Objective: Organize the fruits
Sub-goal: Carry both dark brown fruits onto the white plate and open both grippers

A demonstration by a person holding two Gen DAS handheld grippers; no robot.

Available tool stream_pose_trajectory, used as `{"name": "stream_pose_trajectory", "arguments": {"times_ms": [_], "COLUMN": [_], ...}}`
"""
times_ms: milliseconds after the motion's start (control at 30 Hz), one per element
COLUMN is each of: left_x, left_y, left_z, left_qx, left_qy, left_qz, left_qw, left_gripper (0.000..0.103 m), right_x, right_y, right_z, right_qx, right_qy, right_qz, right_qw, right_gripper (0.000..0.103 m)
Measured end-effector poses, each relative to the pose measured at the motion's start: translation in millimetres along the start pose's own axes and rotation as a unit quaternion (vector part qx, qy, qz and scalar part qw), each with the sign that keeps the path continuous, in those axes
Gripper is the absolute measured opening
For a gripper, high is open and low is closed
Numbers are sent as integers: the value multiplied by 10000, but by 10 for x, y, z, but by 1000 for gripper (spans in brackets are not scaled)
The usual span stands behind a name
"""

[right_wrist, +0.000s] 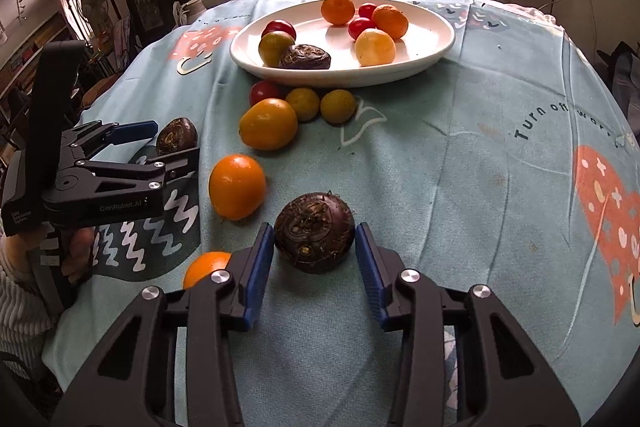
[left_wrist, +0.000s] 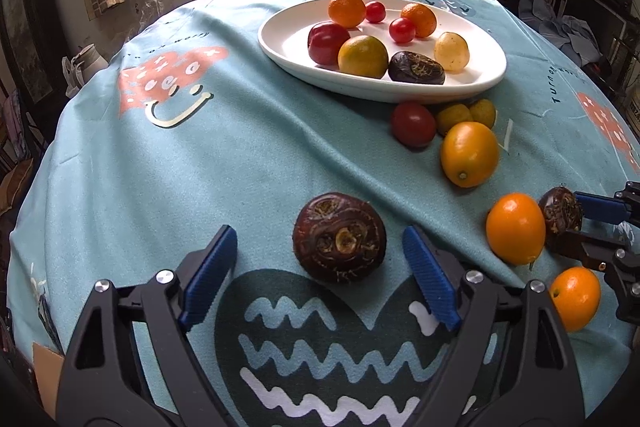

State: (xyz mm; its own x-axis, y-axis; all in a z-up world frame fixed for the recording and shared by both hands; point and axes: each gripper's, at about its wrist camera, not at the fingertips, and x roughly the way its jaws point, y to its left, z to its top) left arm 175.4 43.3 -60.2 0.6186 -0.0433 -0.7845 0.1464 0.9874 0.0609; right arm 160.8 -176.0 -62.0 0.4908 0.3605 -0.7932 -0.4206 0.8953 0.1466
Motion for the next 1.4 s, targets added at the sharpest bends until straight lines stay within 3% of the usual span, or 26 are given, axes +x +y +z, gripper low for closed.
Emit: {"name": "stream_pose_trajectory", "arguments": {"times_ms": [100,167,367,500,700,833,933,1067,1200,1400], "left_x": [-27,-21,-11,-18,-65,-334,-534,-606,-467,117], "left_y": [-61,-84,-28,-2,-17,1,-22,-62,-53,12], "left_z": [-5,-7,0,-1,-14,36,213,658,1056,1428], "left_qx": [139,194,39,-29,-23,-148,-175,-138,-323,-507], "left_qy": [-60,-45,-27,-45,-115,-695,-1154,-1374,-1428,-1057], "left_qz": [-11,-49,-369,-350,-227,-96,25,96,89,118], "left_qw": [9999,9998,9993,9994,9997,9974,9932,9904,9892,9930], "left_gripper": [86,83,55,44,43,43,43,43,43,43], "right_x": [43,59,47,23,-6,-174,-360,-600,-649,-37], "right_y": [158,147,123,84,35,-9,-74,-156,-225,-479], "right_z": [-28,-4,-16,-13,4,36,116,515,1019,1430], "right_qx": [-462,-392,-340,-238,-88,80,311,512,652,1190], "right_qy": [-29,-107,-183,-208,-254,-624,-1012,-1343,-1615,-1373], "right_qz": [-510,-552,-582,-562,-491,-386,-349,-203,-245,-204], "right_qw": [9976,9976,9976,9979,9984,9973,9938,9894,9844,9831], "right_gripper": [44,44,43,43,43,43,43,43,44,44]}}
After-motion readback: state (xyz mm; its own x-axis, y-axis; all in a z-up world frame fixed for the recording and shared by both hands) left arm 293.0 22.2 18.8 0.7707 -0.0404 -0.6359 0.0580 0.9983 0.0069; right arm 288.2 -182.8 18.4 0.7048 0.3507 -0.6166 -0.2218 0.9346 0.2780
